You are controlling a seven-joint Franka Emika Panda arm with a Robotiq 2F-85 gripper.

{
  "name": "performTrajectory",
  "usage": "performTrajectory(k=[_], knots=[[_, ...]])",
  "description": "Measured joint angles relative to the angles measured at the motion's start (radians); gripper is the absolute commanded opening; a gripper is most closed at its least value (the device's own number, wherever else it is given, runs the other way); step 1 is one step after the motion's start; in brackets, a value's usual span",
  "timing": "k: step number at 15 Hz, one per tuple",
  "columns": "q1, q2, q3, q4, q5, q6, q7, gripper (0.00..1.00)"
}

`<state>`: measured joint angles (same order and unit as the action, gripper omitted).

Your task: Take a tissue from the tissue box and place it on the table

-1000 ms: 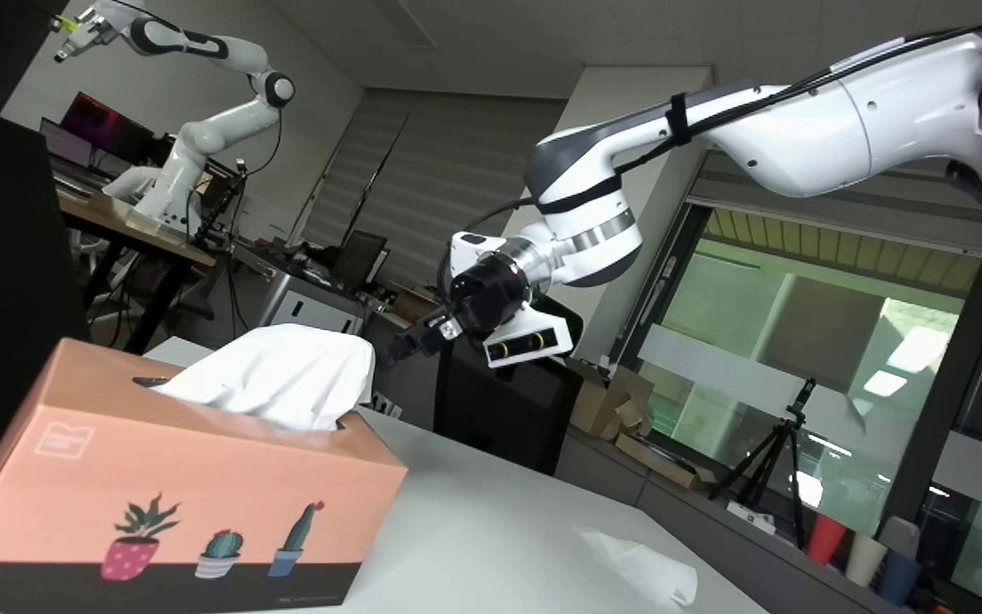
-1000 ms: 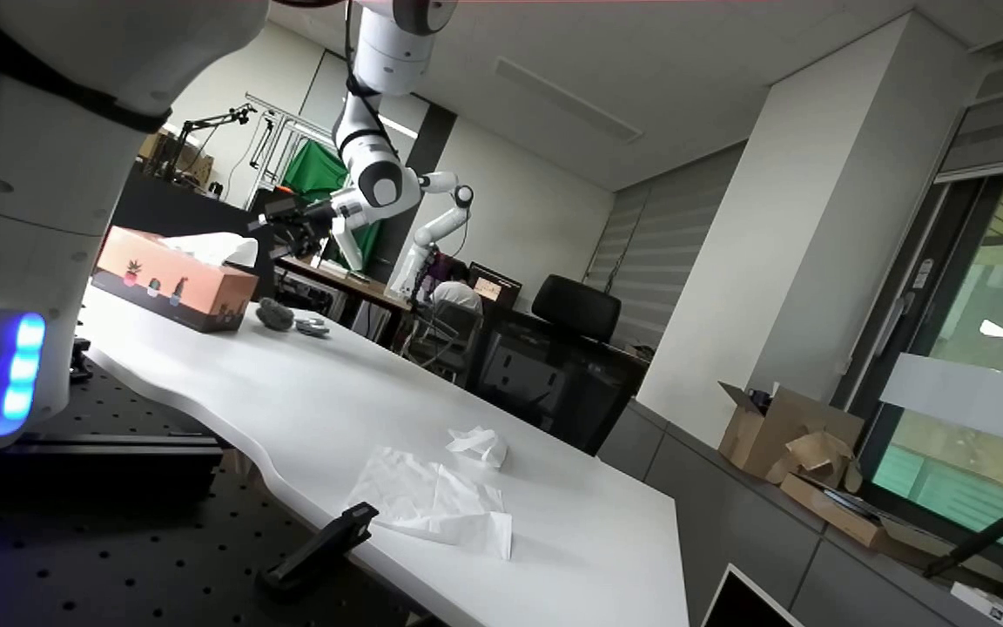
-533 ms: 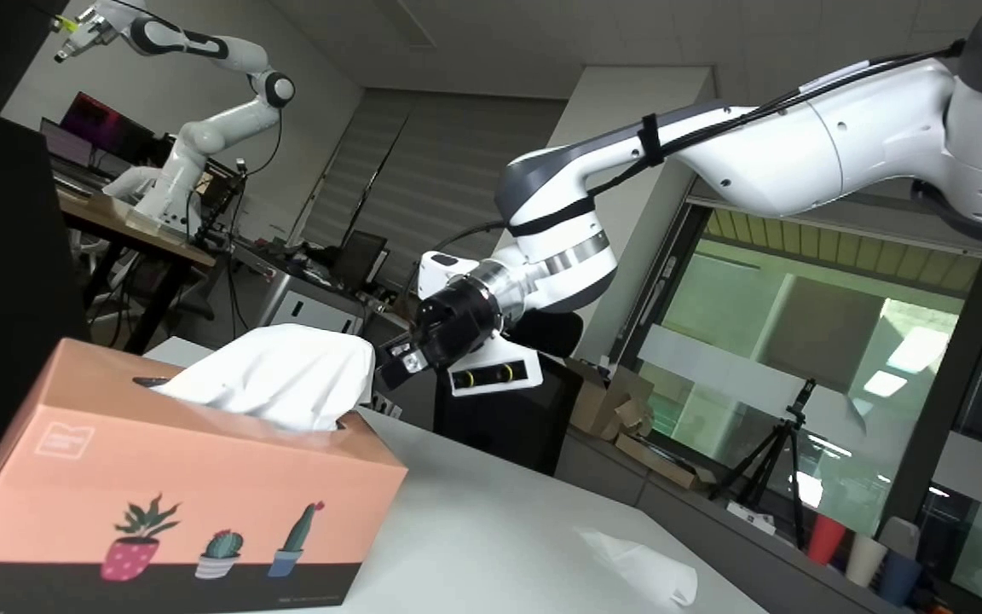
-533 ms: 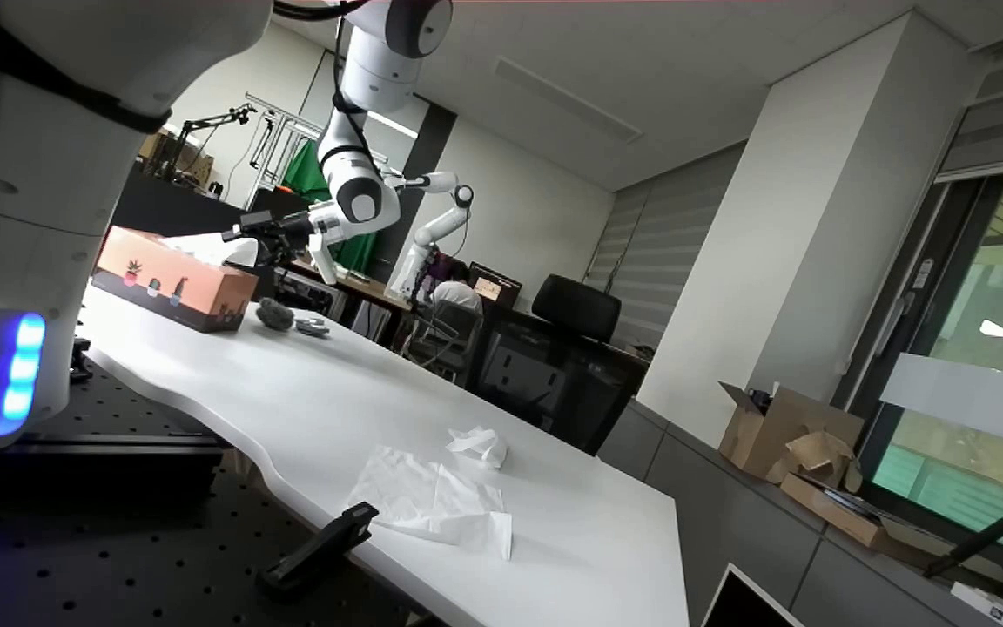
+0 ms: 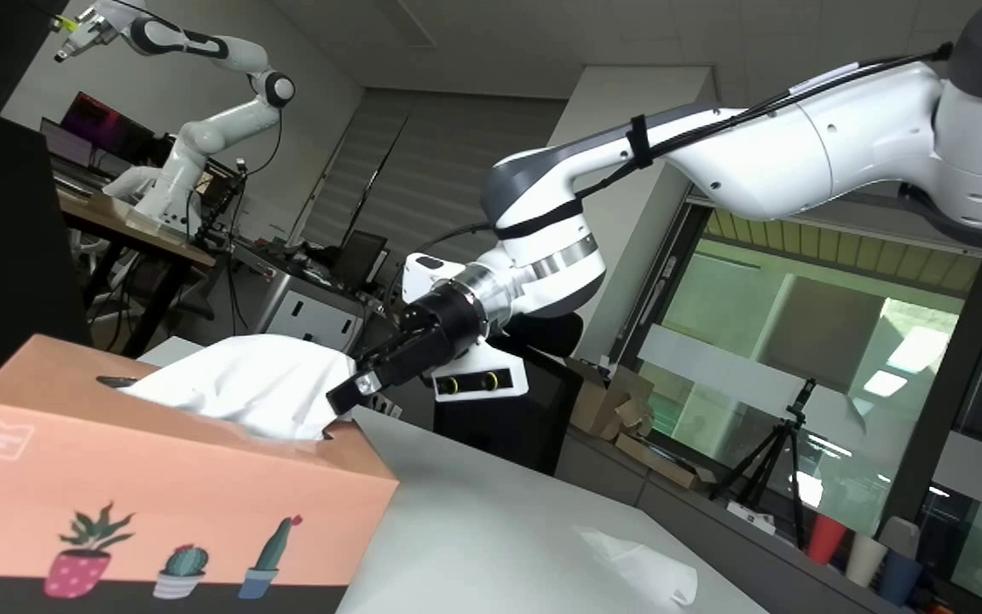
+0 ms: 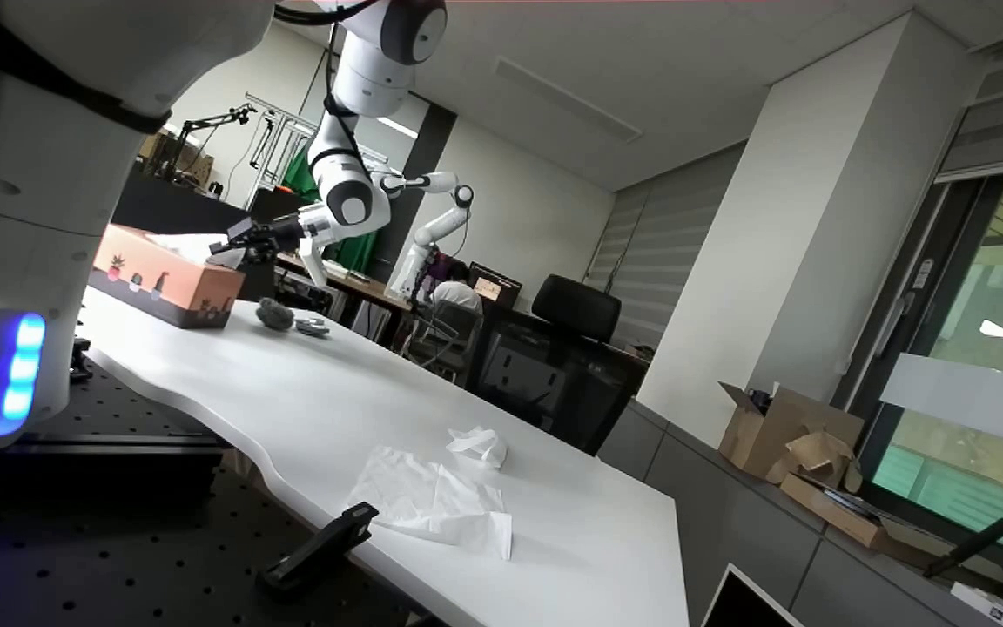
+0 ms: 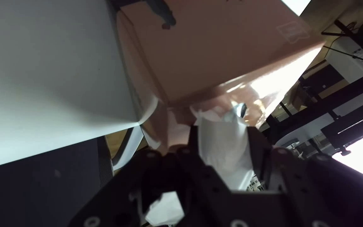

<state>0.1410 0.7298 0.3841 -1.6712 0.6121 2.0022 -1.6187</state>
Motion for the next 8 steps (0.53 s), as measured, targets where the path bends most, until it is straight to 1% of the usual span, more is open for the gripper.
performTrajectory(k=[2,5,8], knots=[[0.003,0.000,0.000,0.003,-0.003,0.003,0.000,0.00],[0.009,0.000,0.000,0.008,-0.010,0.004,0.000,0.00],[0.017,-0.002,0.000,0.013,-0.040,0.004,0.000,0.00]])
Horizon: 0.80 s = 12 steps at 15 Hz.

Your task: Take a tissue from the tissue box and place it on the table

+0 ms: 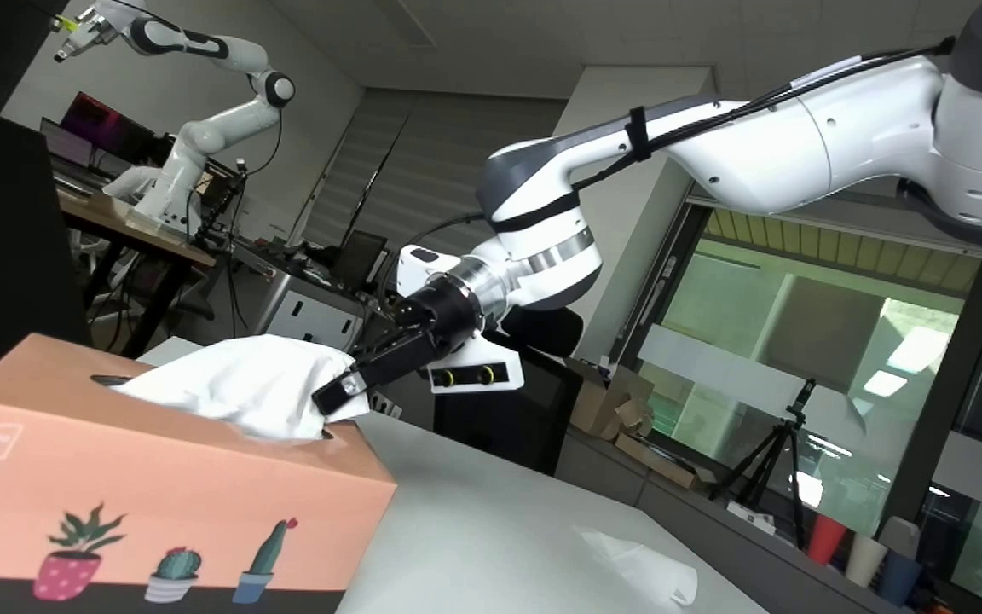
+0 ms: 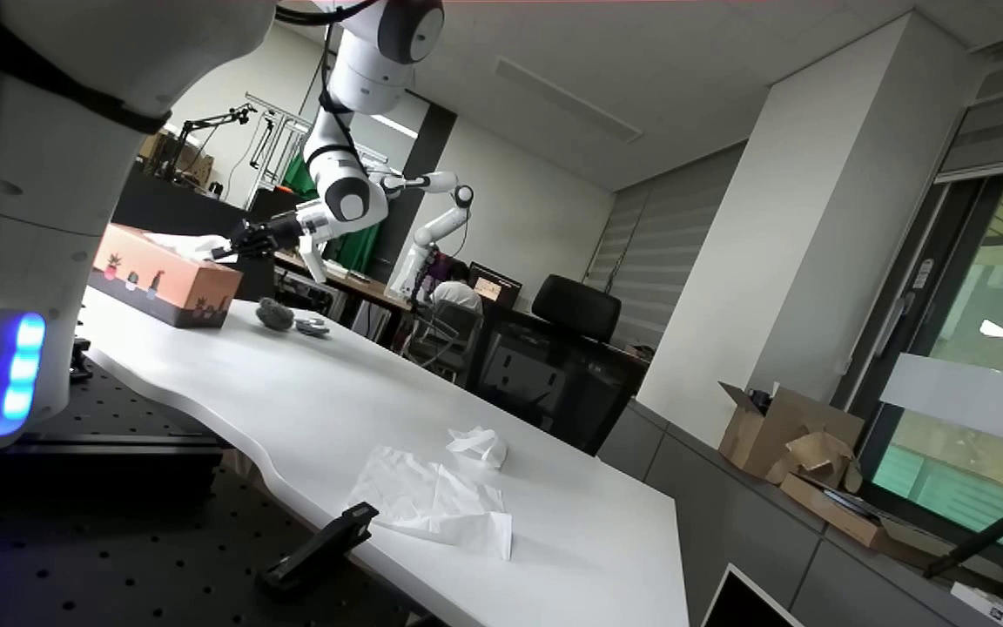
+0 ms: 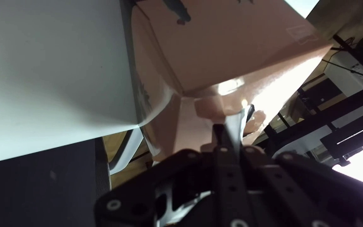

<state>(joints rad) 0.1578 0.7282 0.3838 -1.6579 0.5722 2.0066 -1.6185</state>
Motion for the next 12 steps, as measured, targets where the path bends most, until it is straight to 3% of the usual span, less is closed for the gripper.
performTrajectory(k=[6,12], knots=[[0.011,-0.010,-0.001,0.023,-0.065,0.003,0.025,0.00],[0.015,-0.079,-0.012,0.063,-0.112,-0.027,0.220,0.00]])
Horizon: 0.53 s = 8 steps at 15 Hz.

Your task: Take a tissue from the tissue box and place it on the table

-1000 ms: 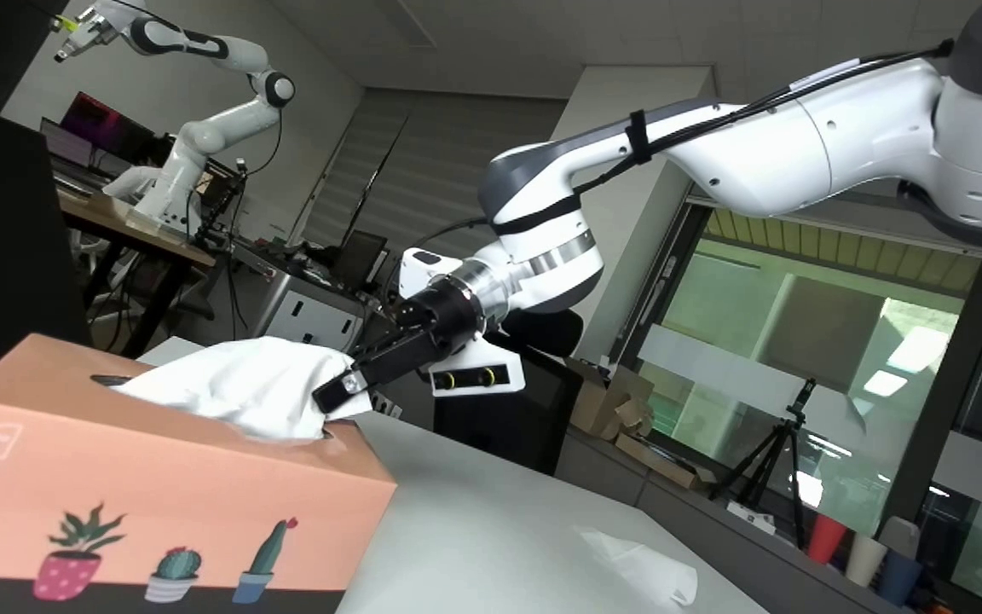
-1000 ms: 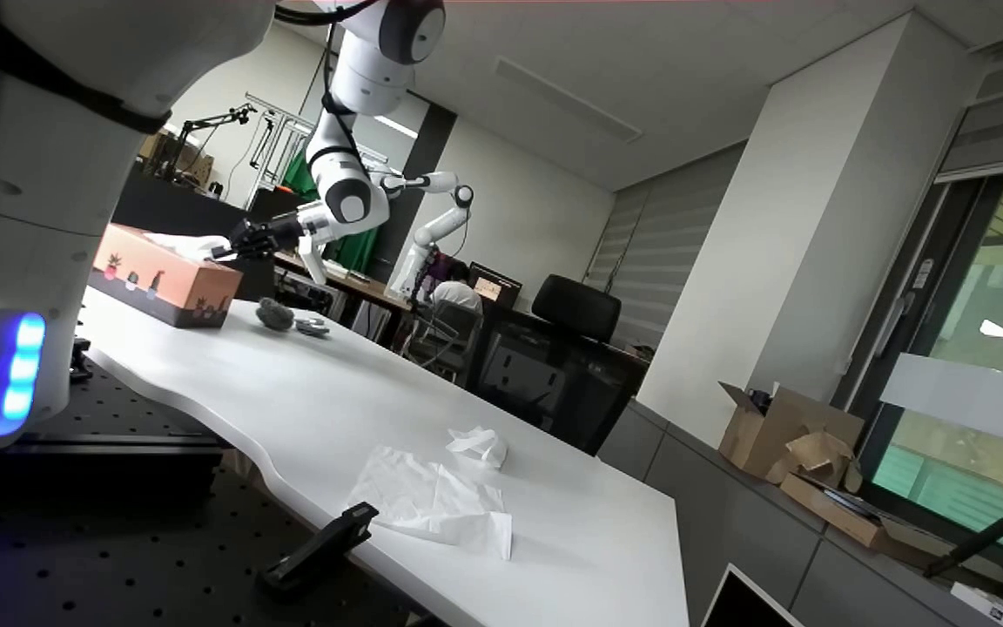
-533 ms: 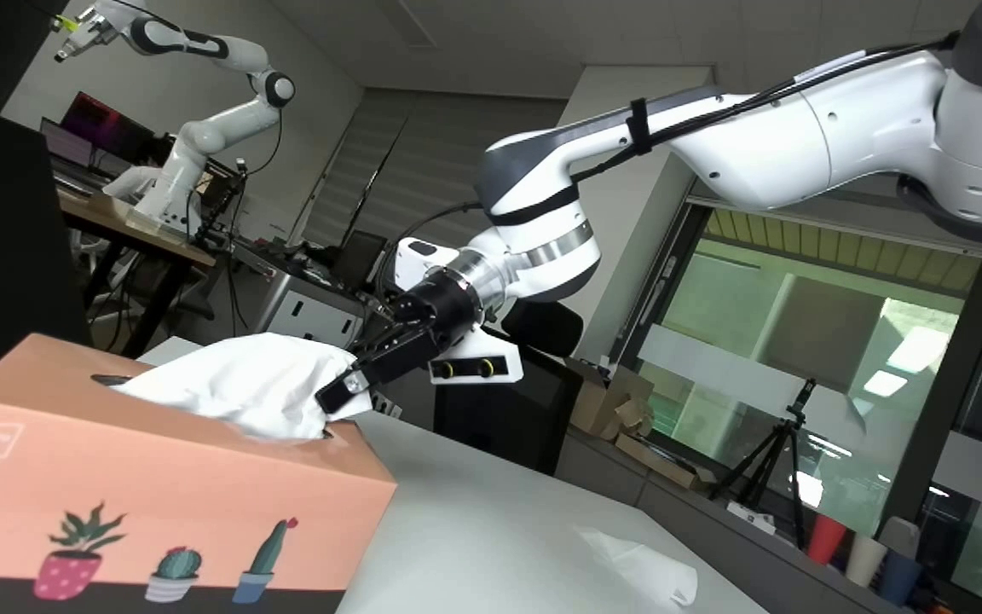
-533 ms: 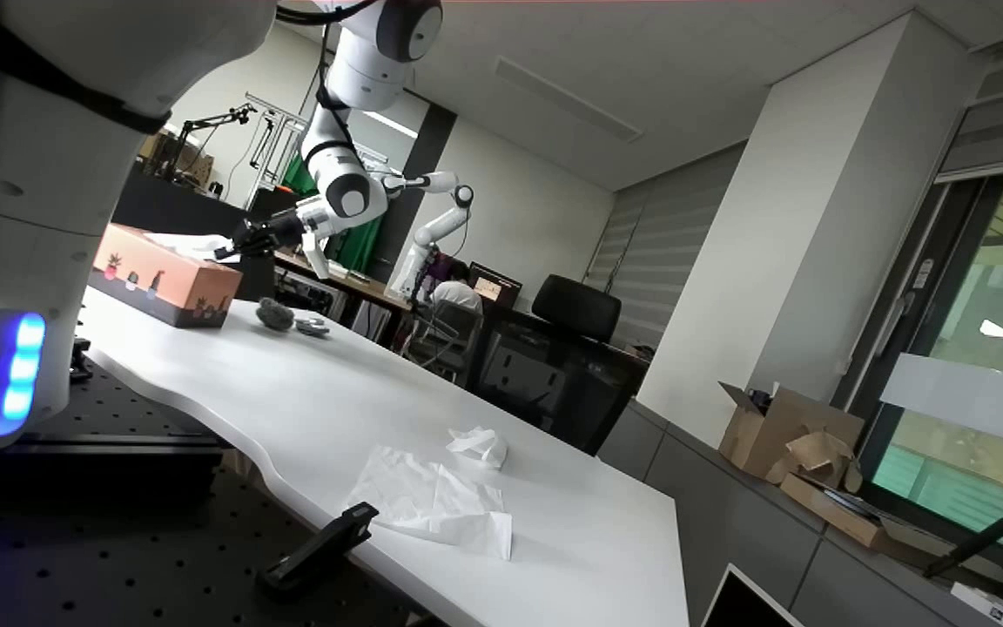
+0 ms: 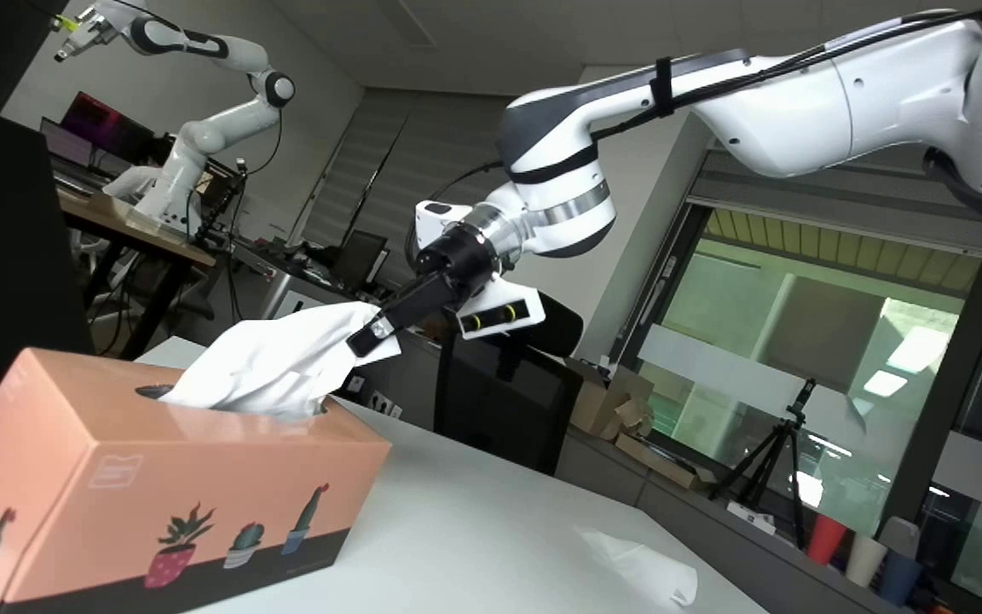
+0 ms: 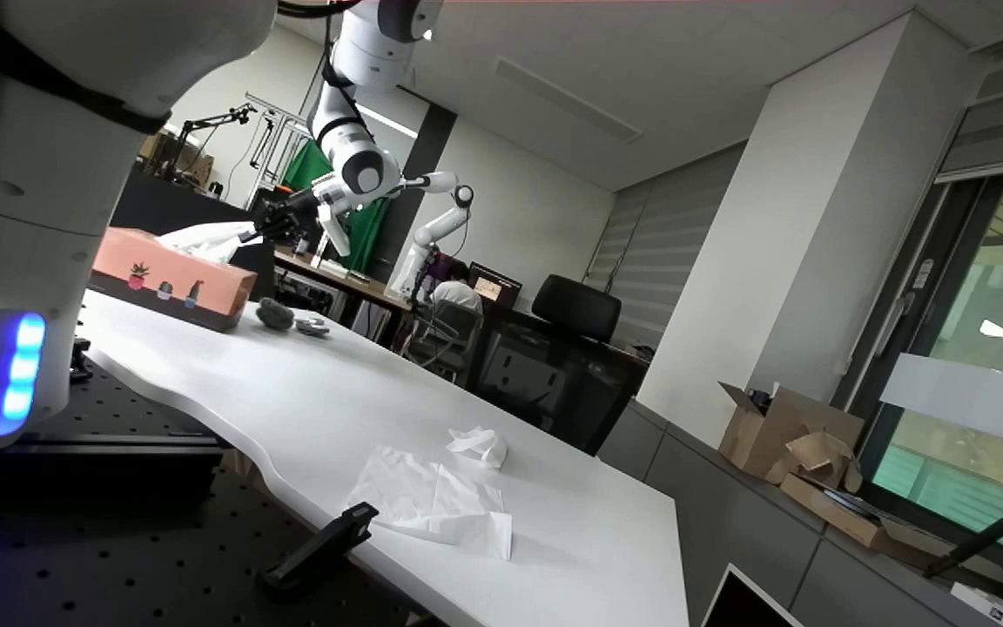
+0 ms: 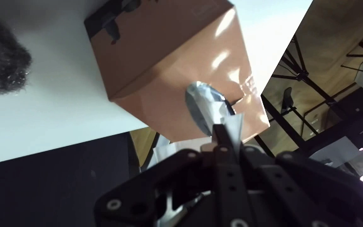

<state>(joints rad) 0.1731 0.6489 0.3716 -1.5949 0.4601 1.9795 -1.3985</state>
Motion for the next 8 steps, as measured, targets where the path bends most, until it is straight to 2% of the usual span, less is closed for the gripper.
performTrajectory(k=[8], knots=[[0.028,-0.129,-0.079,0.078,-0.186,-0.181,0.328,0.00]])
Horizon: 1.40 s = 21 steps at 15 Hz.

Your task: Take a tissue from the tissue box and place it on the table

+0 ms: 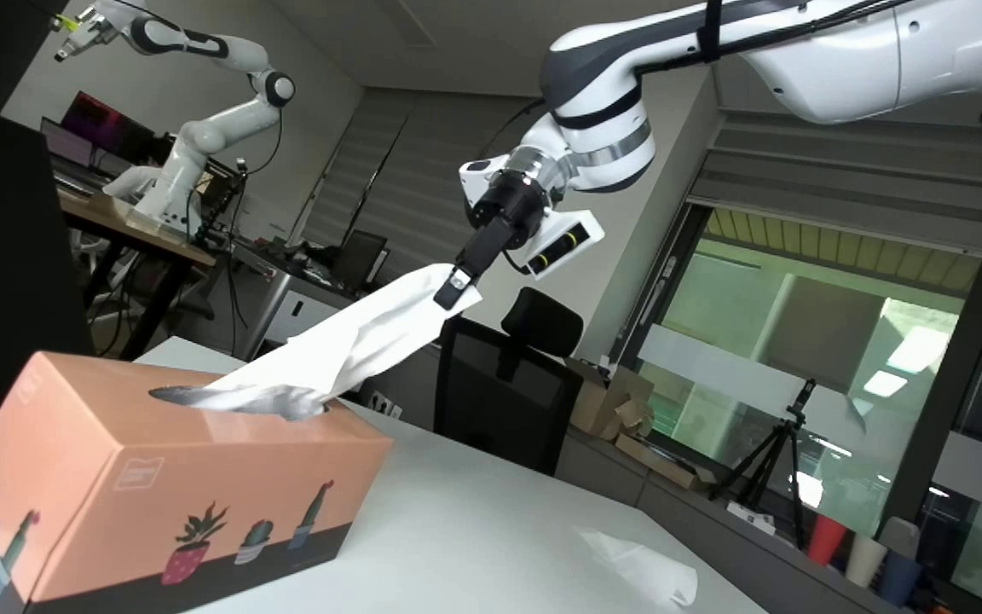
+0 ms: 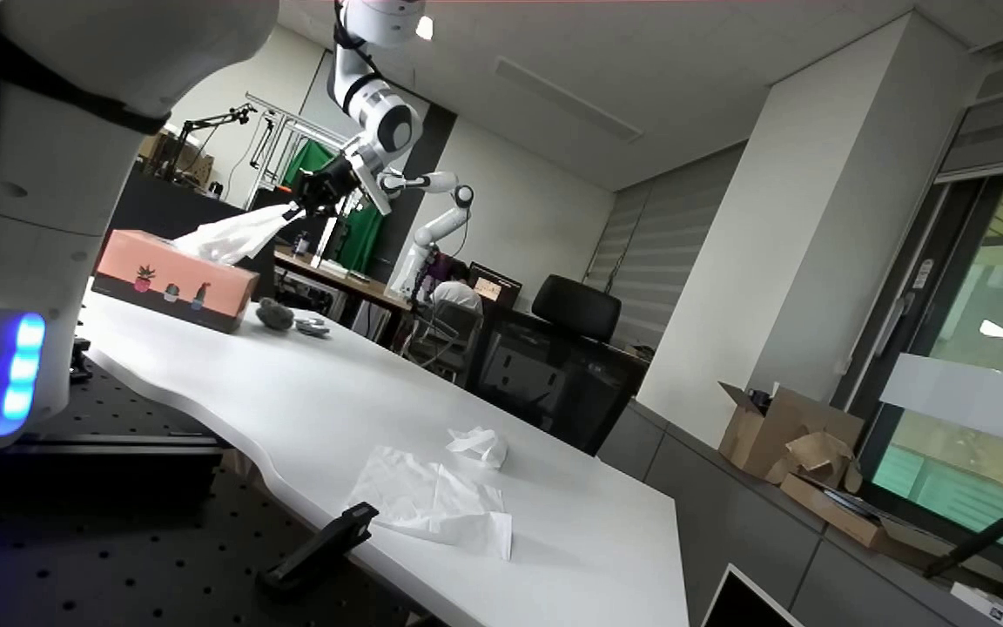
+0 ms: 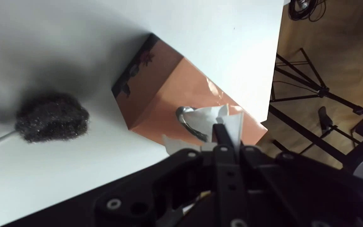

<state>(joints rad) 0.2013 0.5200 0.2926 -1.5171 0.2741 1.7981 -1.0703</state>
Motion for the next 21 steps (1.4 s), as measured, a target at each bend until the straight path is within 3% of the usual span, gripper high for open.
performTrajectory(k=[7,12,17,21], knots=[[-0.045,-0.134,-0.108,0.001,-0.154,-0.140,0.162,0.00],[-0.107,-0.205,-0.174,-0.012,-0.251,-0.324,0.235,0.00],[-0.209,-0.275,-0.244,-0.021,-0.297,-0.608,0.207,0.00],[-0.275,-0.287,-0.276,-0.032,-0.293,-0.651,0.146,0.01]])
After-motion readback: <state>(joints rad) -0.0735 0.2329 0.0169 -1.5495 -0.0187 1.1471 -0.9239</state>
